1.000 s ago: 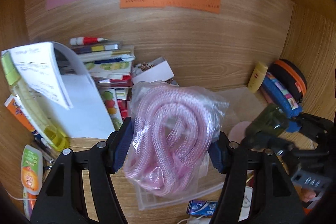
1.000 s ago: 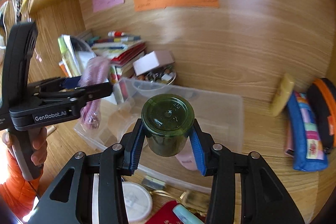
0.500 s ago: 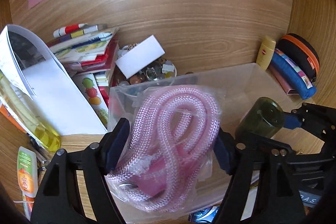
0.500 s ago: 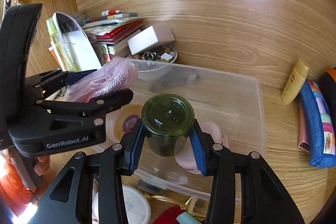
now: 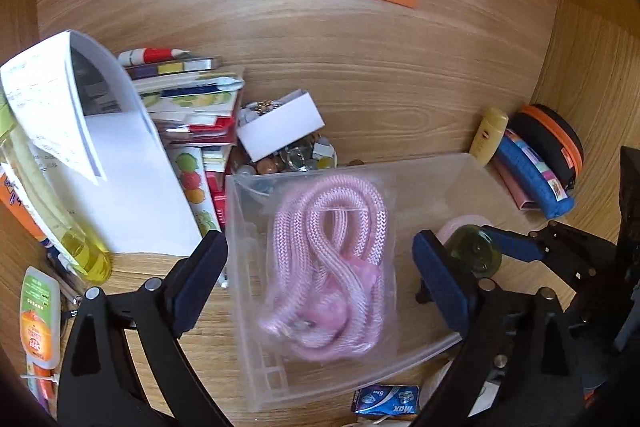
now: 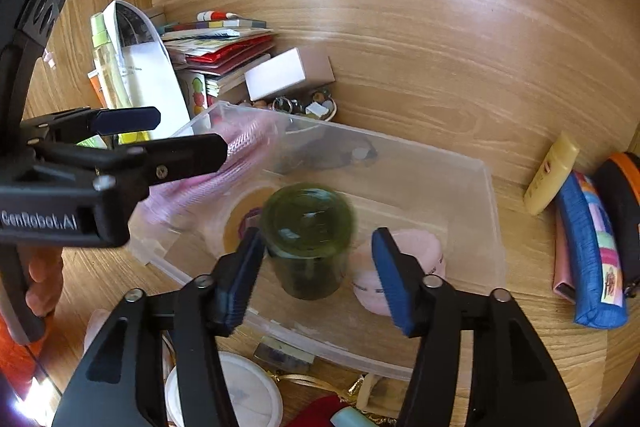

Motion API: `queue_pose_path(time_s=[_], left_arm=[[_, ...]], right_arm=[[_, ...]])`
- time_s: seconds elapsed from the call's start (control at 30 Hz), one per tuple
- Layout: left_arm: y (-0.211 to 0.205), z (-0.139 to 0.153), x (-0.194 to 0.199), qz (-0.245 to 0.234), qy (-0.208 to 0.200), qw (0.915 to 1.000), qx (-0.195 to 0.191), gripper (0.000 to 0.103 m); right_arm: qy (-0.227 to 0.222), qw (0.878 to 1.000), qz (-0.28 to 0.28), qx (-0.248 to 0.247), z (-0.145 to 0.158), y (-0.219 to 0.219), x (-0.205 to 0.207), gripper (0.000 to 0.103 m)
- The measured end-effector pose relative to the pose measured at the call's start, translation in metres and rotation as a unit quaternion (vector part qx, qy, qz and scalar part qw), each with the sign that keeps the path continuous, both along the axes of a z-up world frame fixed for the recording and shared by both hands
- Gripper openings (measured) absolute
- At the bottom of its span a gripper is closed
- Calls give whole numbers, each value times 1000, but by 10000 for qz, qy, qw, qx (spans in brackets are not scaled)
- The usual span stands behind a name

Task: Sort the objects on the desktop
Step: 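Lift both items over the clear box and release them inside, then grasp the white drawstring pouch with the left gripper while the right grasps the mint tube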

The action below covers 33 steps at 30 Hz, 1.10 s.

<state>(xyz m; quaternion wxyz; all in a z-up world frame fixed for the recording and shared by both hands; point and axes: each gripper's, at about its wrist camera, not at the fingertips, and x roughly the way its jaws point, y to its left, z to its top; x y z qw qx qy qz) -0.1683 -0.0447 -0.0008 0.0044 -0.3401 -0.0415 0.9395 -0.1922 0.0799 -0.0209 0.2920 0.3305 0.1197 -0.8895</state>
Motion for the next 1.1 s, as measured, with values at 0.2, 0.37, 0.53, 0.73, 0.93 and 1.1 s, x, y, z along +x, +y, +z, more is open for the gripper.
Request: queue_pose_path(time_s=[0.2,0.37,0.53,0.73,0.93,1.1], left_arm=[[-10,3,0,148,53,9998,86,95],[-15,6,4,231,104,9996,90,95],[-18,14,15,458,310,9985,4,95],[-19,20,31,656,241,9975,-121,95],[-15,21,55,597,192,9977,-252,95],[-10,15,73,400,32,9989,-228,95]], right_arm=[[162,9998,-25,62,1,-2,4,65],[88,9999,-4,-85,3,2,3,74],[92,9992,218,-309,11,4,11,80],[114,9986,346,-382,22,6,21,81],[277,9987,156,-391,34,27,33,81],[309,9987,-164,-358,34,56,40,81]])
